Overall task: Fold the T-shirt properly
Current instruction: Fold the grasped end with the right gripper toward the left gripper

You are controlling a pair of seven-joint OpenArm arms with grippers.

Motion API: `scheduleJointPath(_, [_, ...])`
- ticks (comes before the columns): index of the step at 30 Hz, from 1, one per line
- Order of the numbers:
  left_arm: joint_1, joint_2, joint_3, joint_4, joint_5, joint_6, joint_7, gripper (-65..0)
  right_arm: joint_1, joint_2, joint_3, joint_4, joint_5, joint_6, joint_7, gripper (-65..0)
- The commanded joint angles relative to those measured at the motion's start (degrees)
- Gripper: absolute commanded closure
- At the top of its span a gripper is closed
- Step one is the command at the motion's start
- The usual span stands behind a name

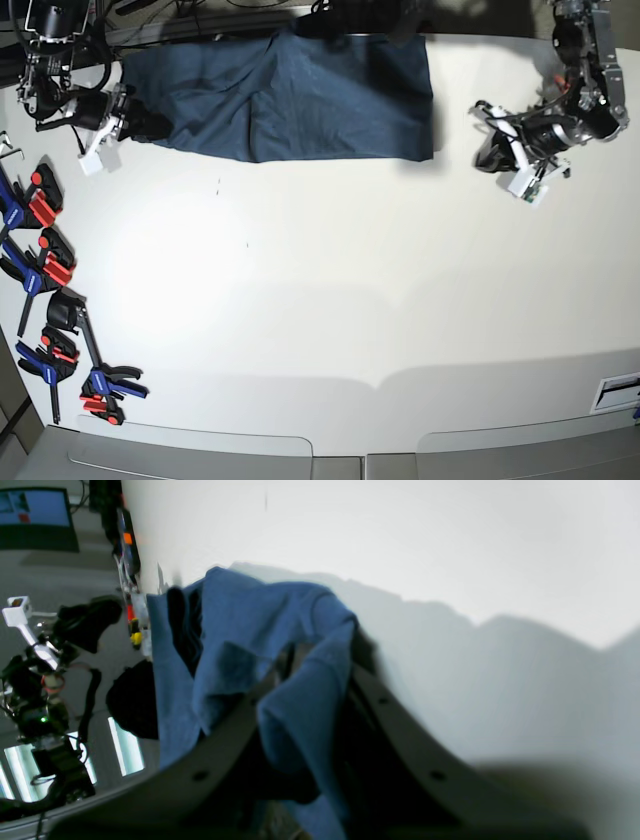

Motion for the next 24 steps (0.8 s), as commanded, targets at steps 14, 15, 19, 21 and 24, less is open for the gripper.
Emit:
scheduleJointPath(14, [10.51,-1.86,-0.28,1.03,-4.11,-0.09,-1.16,0.0,0.48,-2.32,0.15,16.59,1.17,0.25,-0.17,0.0])
scheduleJointPath(15, [10.8,-1.86,-0.28,1.03,-4.74,-0.24,-1.16,0.0,0.48,-3.34,0.15,18.14,1.17,0.25,-0.17,0.0])
scheduleJointPath(19, [11.78,-1.36,-0.28,1.03,-5.05,-0.22,-1.11,0.0,0.46,-8.68,-0.04,24.63,1.17,0.25,-0.17,0.0])
scheduleJointPath(21, [12.37,-1.4,-0.26,1.03,-5.07,-0.22,-1.11,0.0,0.44,-11.8,-0.22,28.0,1.17,0.25,-0.17,0.0])
scheduleJointPath(24, [13.38,-1.4,-0.26,1.03,-5.07,-0.22,-1.14,0.0,0.31,-16.24,-1.03,33.03,1.17,0.25,-0.17,0.0])
